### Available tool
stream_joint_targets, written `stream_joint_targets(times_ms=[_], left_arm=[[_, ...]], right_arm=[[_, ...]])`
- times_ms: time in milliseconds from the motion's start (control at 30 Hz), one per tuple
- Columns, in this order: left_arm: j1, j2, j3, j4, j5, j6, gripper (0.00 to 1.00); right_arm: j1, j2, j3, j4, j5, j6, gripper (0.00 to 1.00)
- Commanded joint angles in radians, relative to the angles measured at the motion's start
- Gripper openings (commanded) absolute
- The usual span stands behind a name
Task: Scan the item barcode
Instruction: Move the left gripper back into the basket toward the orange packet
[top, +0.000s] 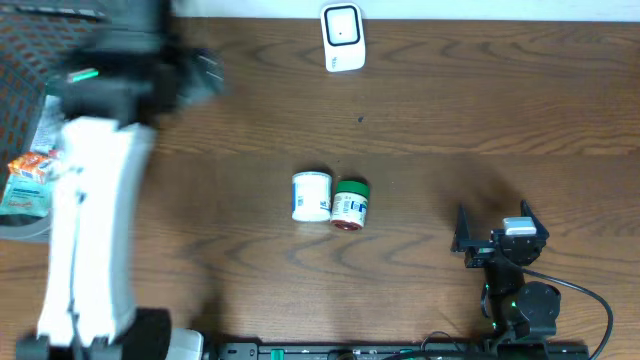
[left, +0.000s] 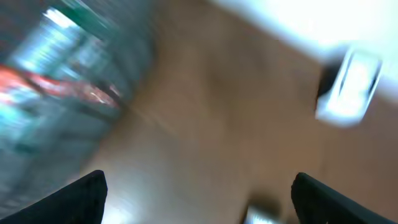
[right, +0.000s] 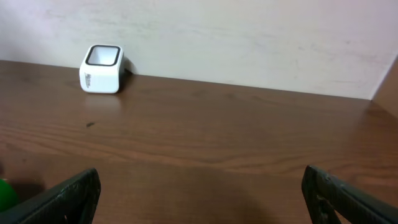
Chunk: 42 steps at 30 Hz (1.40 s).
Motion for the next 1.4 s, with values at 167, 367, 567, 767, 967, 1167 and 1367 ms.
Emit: stream_joint_targets(times_ms=[167, 367, 567, 767, 967, 1167, 1367], left_arm=[[0.447, 0.024, 0.083, 0.038, -0.056, -0.047, 0.92], [0.614, 0.221, 0.08, 0.042, -0.052, -0.081, 0.92], [0.654, 0.43, 0.08, 0.062, -0.052, -0.08, 0.92], [0.655, 0.6, 0.08, 0.14, -0.053, -0.068, 0.92], [0.655, 0.687, 0.08, 0.178, -0.066, -0.069, 0.92], [0.656, 0.777, 0.08, 0.161, -0.112, -0.069, 0.9], [0.657, 0.786, 0.079, 0.158, -0.112, -0.068, 0.59]], right_arm=[[-0.014, -0.001, -0.001, -0.004, 0.003, -0.006, 0.99], [-0.014, -0.001, -0.001, -0.004, 0.003, -0.006, 0.99], [-0.014, -0.001, -0.001, -0.004, 0.003, -0.006, 0.99], [-0.014, -0.001, -0.001, -0.004, 0.003, -0.006, 0.99], [-0.014, -0.001, -0.001, -0.004, 0.003, -0.006, 0.99], [-0.014, -0.001, -0.001, -0.004, 0.003, -0.006, 0.99], [-0.014, -0.001, -0.001, -0.004, 0.003, -0.006, 0.99]])
